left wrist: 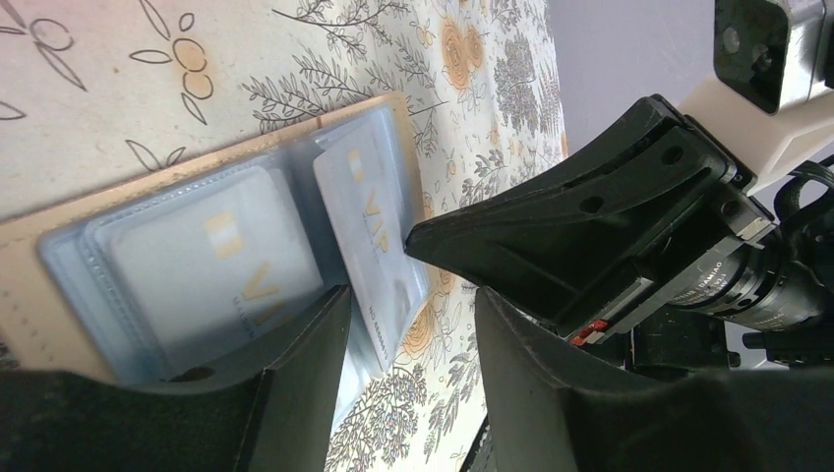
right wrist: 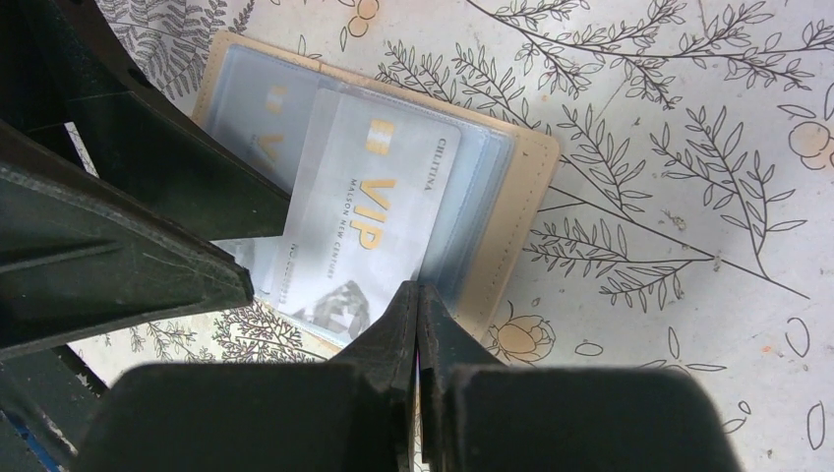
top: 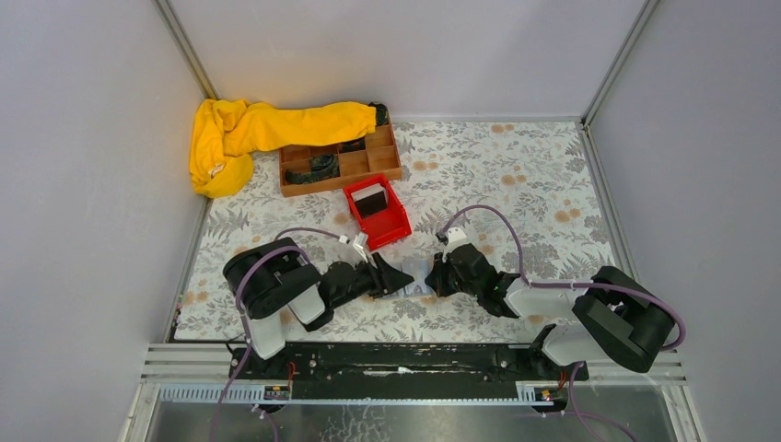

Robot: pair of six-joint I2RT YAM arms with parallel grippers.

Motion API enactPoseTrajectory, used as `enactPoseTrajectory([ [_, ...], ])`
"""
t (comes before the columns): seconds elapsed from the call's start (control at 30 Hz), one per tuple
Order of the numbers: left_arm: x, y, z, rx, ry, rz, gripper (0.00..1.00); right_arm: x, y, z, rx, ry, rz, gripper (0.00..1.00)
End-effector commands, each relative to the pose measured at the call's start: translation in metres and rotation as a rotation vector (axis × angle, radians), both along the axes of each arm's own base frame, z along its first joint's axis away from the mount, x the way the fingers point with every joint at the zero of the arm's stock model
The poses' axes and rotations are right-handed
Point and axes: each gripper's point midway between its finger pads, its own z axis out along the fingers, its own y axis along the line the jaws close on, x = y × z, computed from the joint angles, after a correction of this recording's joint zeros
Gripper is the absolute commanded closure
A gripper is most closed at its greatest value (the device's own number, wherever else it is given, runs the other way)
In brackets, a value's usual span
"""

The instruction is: Take the credit cards out of the card holder

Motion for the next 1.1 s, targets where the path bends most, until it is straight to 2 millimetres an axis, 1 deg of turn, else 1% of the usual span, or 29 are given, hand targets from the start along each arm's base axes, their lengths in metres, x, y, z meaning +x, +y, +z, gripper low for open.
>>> enactPoseTrajectory([
  [0.0, 0.002, 0.006, 0.014, -0.037, -0.047, 0.008, 0.44, -0.004, -0.006, -0.01, -0.02, 0.032, -0.003, 1.0],
  [0.07, 0.003, 0.007, 0.012, -0.031, -0.043, 0.013, 0.47, -0.004, -0.006, -0.01, -0.02, 0.033, -0.002, 1.0],
  [0.2, 0.003, 0.008, 0.01, -0.037, -0.033, 0.013, 0.62, -0.004, -0.006, -0.011, -0.021, 0.037, -0.003, 1.0],
  [0.3, 0.002, 0.007, 0.009, -0.05, -0.025, 0.004, 0.66, -0.004, -0.005, -0.011, -0.02, 0.038, -0.002, 1.0],
  [0.33, 0.002, 0.006, 0.01, -0.058, -0.025, 0.003, 0.71, -0.004, -0.006, -0.012, -0.022, 0.038, -0.001, 1.0],
  [0.57, 0.002, 0.006, 0.008, -0.066, -0.019, -0.003, 0.9, -0.003, -0.006, -0.013, -0.025, 0.038, -0.004, 1.0],
  [0.67, 0.003, 0.007, 0.008, -0.065, -0.017, -0.001, 1.0, -0.004, -0.006, -0.013, -0.026, 0.039, -0.003, 1.0],
  [0.9, 0.003, 0.011, 0.007, -0.064, -0.012, 0.006, 1.0, -0.004, -0.006, -0.014, -0.027, 0.042, -0.003, 1.0],
  [1.07, 0.003, 0.021, 0.005, -0.05, -0.01, 0.021, 1.0, -0.004, -0.006, -0.015, -0.028, 0.044, -0.003, 1.0],
])
